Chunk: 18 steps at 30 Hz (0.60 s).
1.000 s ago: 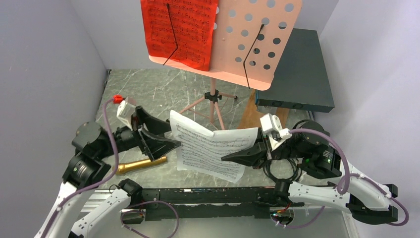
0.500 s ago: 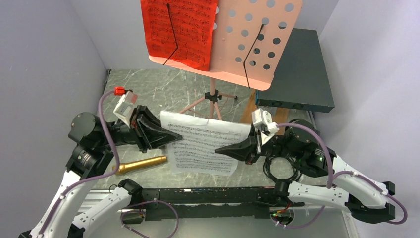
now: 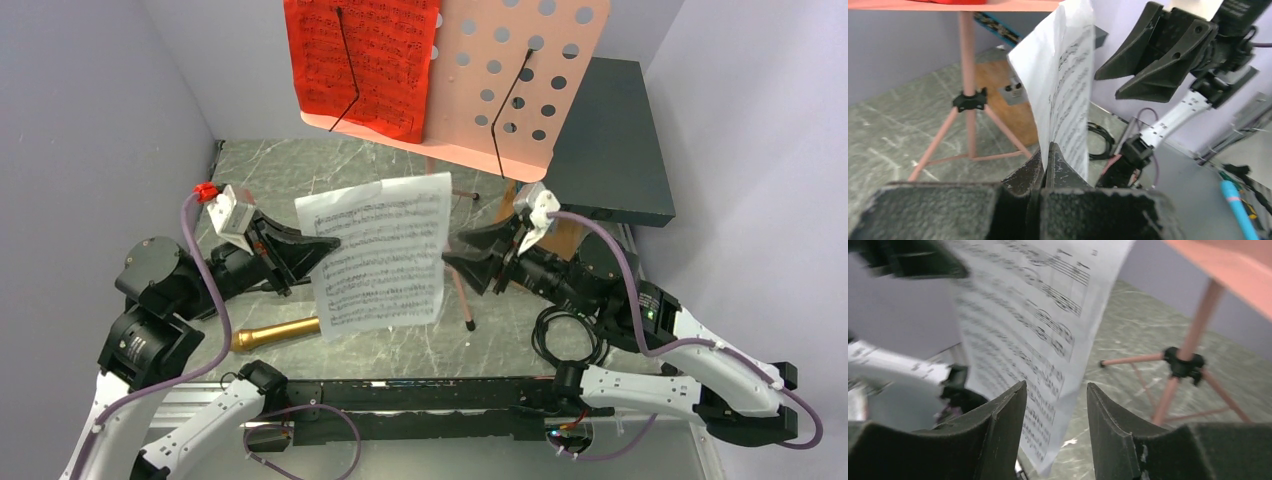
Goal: Set up the instrument practice props
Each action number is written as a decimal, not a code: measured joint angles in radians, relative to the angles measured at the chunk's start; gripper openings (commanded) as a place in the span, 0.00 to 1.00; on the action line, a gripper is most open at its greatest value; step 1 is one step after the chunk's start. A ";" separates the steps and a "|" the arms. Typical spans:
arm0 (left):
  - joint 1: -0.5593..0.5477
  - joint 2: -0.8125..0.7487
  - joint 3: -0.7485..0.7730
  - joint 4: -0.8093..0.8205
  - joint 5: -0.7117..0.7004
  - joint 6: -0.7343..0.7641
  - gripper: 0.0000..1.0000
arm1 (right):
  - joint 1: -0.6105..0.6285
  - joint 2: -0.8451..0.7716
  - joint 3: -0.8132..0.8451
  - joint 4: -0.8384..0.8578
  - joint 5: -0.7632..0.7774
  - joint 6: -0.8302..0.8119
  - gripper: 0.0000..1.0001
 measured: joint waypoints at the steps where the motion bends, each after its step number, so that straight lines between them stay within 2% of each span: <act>1: 0.000 -0.003 0.012 -0.025 -0.034 0.017 0.00 | 0.000 0.015 0.024 -0.019 0.069 -0.004 0.53; 6: 0.000 0.005 0.070 -0.070 -0.085 0.051 0.00 | 0.000 0.099 0.157 -0.068 0.328 -0.032 0.54; 10: 0.000 0.044 0.095 -0.047 -0.010 0.024 0.00 | -0.001 0.193 0.344 -0.095 0.511 -0.068 0.54; 13: 0.000 0.080 0.089 -0.013 0.060 -0.011 0.00 | -0.001 0.238 0.455 -0.084 0.604 -0.095 0.54; 18: 0.000 0.114 0.089 0.012 0.107 -0.056 0.00 | -0.010 0.283 0.547 -0.052 0.709 -0.130 0.55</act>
